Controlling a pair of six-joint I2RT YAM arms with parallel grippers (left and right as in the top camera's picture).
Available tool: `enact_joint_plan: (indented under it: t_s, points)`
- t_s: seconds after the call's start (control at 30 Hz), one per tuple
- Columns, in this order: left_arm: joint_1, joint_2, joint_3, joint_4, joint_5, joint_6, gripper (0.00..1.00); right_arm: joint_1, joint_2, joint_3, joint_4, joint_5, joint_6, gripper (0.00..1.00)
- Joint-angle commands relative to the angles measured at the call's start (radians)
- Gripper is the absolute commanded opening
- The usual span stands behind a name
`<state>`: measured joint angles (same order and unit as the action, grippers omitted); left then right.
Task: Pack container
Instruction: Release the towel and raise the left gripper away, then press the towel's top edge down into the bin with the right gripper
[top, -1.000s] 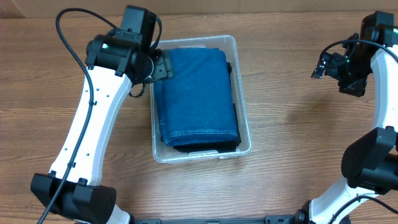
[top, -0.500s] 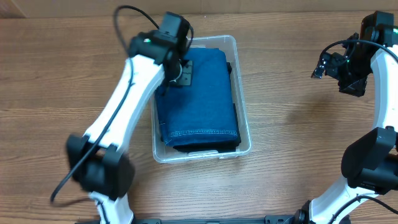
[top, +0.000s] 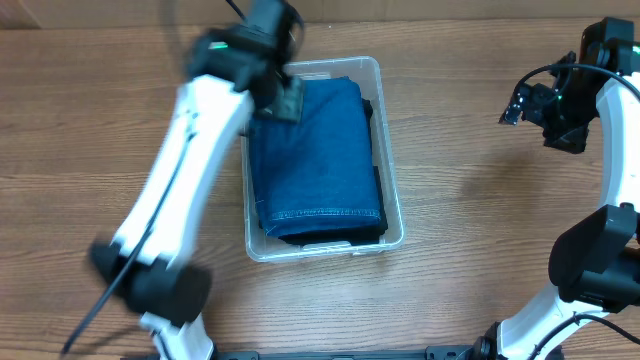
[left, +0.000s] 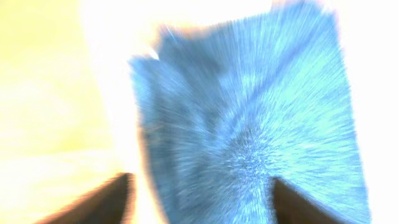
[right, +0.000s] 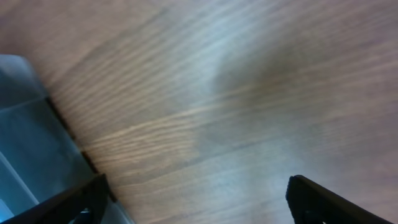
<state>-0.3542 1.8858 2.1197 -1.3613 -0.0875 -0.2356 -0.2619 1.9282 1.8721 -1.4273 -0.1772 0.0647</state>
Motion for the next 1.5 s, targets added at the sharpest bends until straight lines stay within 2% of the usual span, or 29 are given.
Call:
enact_joint_plan:
  t_s: [0.0,0.2,0.27,0.37,0.5,0.57,0.63,0.7,0.77,0.83,0.87,0.9,0.93,1.0,1.07,1.27,1.47]
  points:
    - [0.113,-0.203,0.060,-0.006,-0.132,-0.037,1.00,0.070,-0.049,0.027,0.055,-0.052,-0.055,1.00]
    - [0.422,-0.210,0.056,-0.026,-0.019,-0.076,1.00,0.231,-0.068,0.055,0.262,-0.040,-0.122,1.00]
    - [0.487,-0.183,0.054,-0.041,0.003,-0.076,1.00,0.265,-0.068,0.055,0.353,-0.041,-0.121,1.00]
    - [0.543,-0.139,0.054,-0.054,0.003,-0.027,1.00,0.280,-0.071,0.055,0.410,-0.057,-0.122,1.00]
    - [0.579,-0.090,0.054,-0.078,0.011,0.048,1.00,0.280,-0.095,0.055,0.378,-0.087,-0.121,1.00]
    - [0.583,-0.079,0.054,-0.089,0.010,0.069,1.00,0.302,-0.108,0.055,0.355,-0.164,-0.175,1.00]
    - [0.583,-0.075,0.054,-0.090,0.011,0.064,1.00,0.368,-0.113,0.055,0.326,-0.145,-0.243,1.00]
    - [0.583,-0.075,0.054,-0.089,0.011,0.056,1.00,0.479,-0.113,0.055,0.337,-0.043,-0.259,1.00]
    - [0.583,-0.075,0.054,-0.092,0.010,0.056,1.00,0.572,-0.113,0.055,0.390,0.050,-0.259,0.93]
    - [0.583,-0.075,0.054,-0.097,0.011,0.056,1.00,0.677,-0.110,0.055,0.485,0.158,-0.259,0.67]
    - [0.583,-0.075,0.054,-0.098,0.010,0.056,1.00,0.714,-0.105,0.055,0.531,0.165,-0.259,0.41]
    - [0.583,-0.075,0.053,-0.098,0.010,0.056,1.00,0.737,-0.101,0.054,0.561,0.165,-0.258,0.29]
    - [0.583,-0.075,0.053,-0.098,0.010,0.056,1.00,0.766,-0.089,0.054,0.602,0.164,-0.251,0.21]
    - [0.583,-0.075,0.053,-0.098,0.010,0.056,1.00,0.795,-0.067,0.053,0.653,0.164,-0.243,0.12]
    - [0.583,-0.075,0.053,-0.100,0.010,0.056,1.00,0.805,-0.039,0.053,0.690,0.164,-0.209,0.08]
    - [0.583,-0.075,0.053,-0.104,0.011,0.048,1.00,0.805,0.100,0.053,0.704,0.042,-0.186,0.07]
    - [0.582,-0.075,0.053,-0.105,0.011,0.047,1.00,0.805,0.245,0.052,0.675,0.018,-0.139,0.07]
